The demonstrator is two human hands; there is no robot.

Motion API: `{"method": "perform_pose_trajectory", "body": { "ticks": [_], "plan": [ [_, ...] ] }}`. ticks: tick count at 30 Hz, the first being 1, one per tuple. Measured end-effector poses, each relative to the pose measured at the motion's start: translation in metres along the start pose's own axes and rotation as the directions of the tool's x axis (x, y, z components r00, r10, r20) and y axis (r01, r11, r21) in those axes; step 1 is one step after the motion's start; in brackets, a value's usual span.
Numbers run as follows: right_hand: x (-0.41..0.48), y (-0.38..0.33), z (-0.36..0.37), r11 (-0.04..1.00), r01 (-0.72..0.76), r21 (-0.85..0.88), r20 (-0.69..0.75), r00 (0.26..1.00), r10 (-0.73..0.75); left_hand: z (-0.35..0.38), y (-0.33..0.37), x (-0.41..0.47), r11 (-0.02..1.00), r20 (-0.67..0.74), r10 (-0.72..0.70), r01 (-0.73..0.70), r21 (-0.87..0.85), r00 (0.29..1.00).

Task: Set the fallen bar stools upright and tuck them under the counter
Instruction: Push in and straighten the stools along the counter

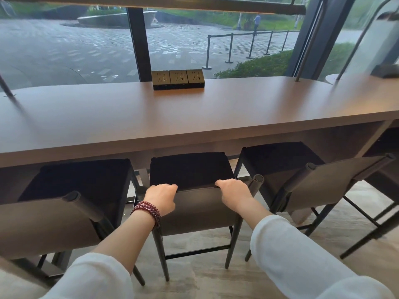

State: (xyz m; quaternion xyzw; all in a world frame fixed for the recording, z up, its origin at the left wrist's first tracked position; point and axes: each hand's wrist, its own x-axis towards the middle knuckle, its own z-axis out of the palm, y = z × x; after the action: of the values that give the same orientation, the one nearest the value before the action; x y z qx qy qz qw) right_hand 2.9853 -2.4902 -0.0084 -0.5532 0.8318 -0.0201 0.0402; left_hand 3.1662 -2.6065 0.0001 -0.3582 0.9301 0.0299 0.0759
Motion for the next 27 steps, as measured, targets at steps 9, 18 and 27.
{"method": "perform_pose_trajectory", "body": {
  "ticks": [9,18,27],
  "plan": [
    [-0.029,0.066,-0.019,0.994,0.079,0.075,-0.277,0.959,-0.056,-0.041,0.103,0.018,0.945,-0.272,0.125,-0.198,-0.26,0.954],
    [-0.073,0.22,-0.052,0.996,0.02,0.09,-0.364,0.931,0.014,-0.061,0.263,0.058,0.871,-0.396,0.189,-0.34,-0.355,0.899],
    [-0.099,0.366,-0.046,0.968,-0.101,0.229,-0.305,0.937,0.17,-0.057,0.405,0.107,0.893,-0.349,0.226,-0.337,-0.3,0.909]
  ]
}}
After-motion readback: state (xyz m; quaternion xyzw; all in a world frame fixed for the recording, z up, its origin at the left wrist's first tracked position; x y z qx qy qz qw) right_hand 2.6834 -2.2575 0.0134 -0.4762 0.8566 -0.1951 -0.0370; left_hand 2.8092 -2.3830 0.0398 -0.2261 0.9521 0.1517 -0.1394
